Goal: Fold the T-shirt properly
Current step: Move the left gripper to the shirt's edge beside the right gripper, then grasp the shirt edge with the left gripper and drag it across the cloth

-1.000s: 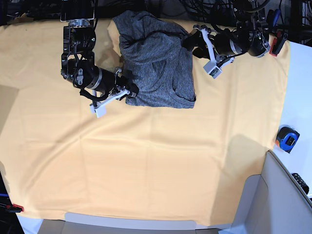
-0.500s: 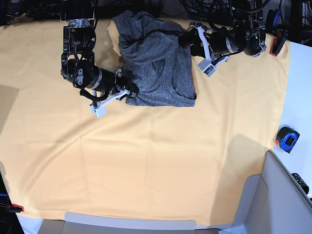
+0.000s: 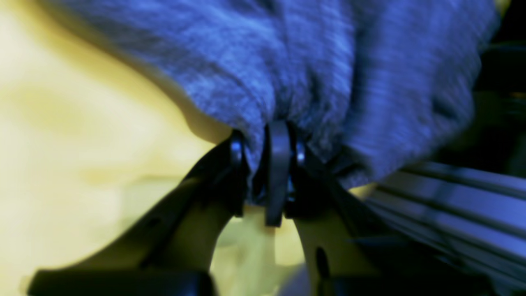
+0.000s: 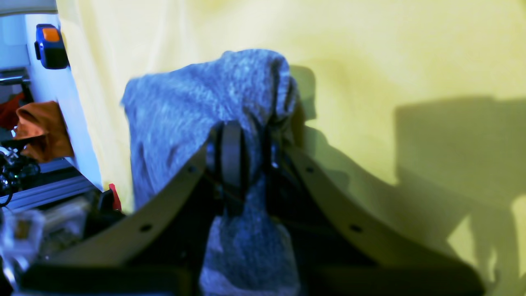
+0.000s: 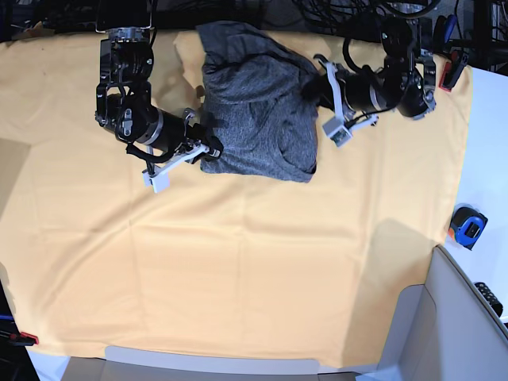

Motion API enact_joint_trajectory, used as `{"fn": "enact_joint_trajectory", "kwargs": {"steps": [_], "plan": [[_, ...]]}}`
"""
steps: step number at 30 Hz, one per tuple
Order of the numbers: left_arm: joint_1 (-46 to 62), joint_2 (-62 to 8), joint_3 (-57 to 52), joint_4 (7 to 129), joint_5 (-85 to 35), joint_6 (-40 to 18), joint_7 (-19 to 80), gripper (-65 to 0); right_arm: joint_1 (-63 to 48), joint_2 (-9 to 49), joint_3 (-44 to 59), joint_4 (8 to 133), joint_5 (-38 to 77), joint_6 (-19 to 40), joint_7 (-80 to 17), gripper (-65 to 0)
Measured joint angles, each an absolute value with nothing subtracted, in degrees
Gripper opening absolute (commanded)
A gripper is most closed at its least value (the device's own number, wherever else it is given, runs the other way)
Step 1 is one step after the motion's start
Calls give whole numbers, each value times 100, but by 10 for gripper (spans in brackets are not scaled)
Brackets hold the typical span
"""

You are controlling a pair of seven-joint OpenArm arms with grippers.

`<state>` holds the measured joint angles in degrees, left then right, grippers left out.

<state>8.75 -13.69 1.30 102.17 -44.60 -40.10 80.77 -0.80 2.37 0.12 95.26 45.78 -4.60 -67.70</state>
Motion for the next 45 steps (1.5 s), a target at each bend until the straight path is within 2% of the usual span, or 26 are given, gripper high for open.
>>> {"fn": "enact_joint_trajectory", "kwargs": {"steps": [3, 9, 19, 31, 41, 45], "plan": [[386, -1347, 119, 9907, -4021, -3999, 8042, -650, -148, 355, -32, 9548, 4613, -451, -6788, -650], [-375, -1288, 202, 9094, -3959, -4012, 8058, -650, -582, 449, 23, 10018, 4576, -458, -6753, -650], [-1413, -856, 1094, 8029, -3868, -4010, 8099, -650, -1549, 443, 23, 10833, 4556, -473, -6724, -650], [-1780, -810, 1629, 7312, -4056, -4014, 7819, -650, -2161, 757, 14, 11032, 4685, -451, -6619, -650], [-2051, -775, 1645, 7063, -4117, -4051, 7813, -650, -2438, 725, 12, 11360, 4639, -458, -6598, -650], [-2099, -762, 1651, 7059, -4049, -4040, 7782, -650, -2399, 469, 1, 11351, 4556, -475, -6635, -650]]}}
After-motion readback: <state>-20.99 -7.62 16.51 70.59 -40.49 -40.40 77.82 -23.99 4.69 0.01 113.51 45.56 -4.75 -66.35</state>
